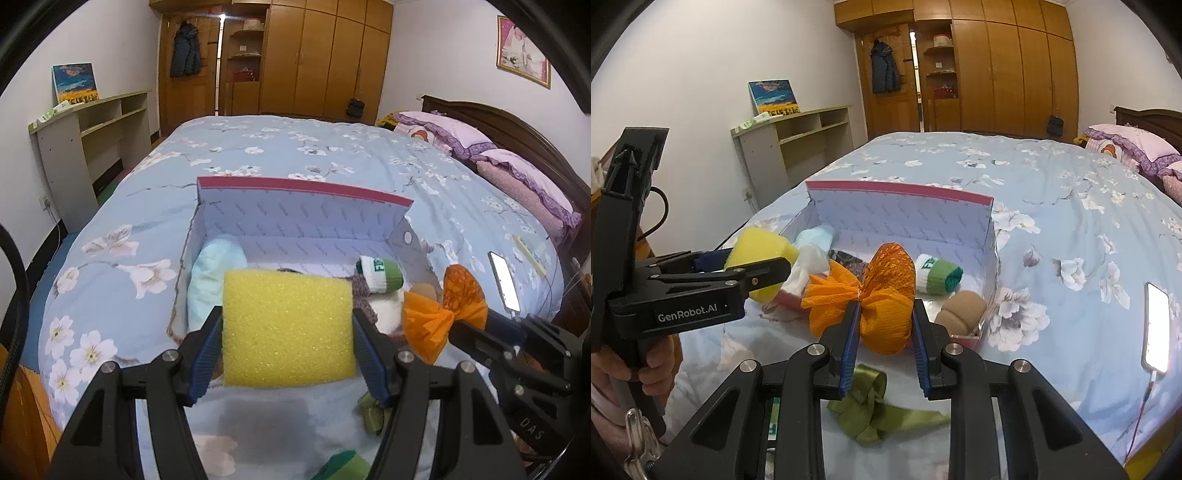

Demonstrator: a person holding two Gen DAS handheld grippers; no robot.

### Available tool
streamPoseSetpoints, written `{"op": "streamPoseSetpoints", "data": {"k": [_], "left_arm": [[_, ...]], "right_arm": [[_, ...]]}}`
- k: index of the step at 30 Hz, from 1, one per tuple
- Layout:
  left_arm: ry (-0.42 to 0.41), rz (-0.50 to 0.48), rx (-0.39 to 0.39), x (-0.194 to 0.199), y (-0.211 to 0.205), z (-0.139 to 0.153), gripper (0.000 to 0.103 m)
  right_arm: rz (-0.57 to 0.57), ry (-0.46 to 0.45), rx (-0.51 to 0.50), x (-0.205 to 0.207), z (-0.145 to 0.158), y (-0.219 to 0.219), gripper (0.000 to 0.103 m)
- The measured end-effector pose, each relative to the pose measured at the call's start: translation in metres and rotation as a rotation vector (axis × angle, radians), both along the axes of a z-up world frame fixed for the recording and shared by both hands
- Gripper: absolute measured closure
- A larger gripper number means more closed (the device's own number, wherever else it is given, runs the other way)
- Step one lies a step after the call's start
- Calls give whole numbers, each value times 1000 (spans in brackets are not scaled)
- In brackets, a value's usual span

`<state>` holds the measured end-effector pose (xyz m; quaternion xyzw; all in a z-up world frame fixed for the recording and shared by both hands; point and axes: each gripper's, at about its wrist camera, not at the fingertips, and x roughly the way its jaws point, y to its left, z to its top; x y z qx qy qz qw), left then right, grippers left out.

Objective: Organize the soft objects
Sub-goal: 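Carry the yellow sponge and orange mesh ball over the box with both tools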

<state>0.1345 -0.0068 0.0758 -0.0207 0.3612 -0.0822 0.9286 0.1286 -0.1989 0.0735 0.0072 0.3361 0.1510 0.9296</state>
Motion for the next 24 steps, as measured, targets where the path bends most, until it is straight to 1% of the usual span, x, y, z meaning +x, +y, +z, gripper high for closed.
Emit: {"op": "streamPoseSetpoints", "data": {"k": [5,13,24], "left_arm": [[-4,2,-10,13,-3,2,34],[-5,5,-5,38,-7,4,34],[17,16,-17,73,-11,-6,34]], "right_arm": [[-8,-2,1,10,2,-1,76],[-18,-9,-4,31,4,-4,76],[-31,-18,-3,58,0,-9,76]]}}
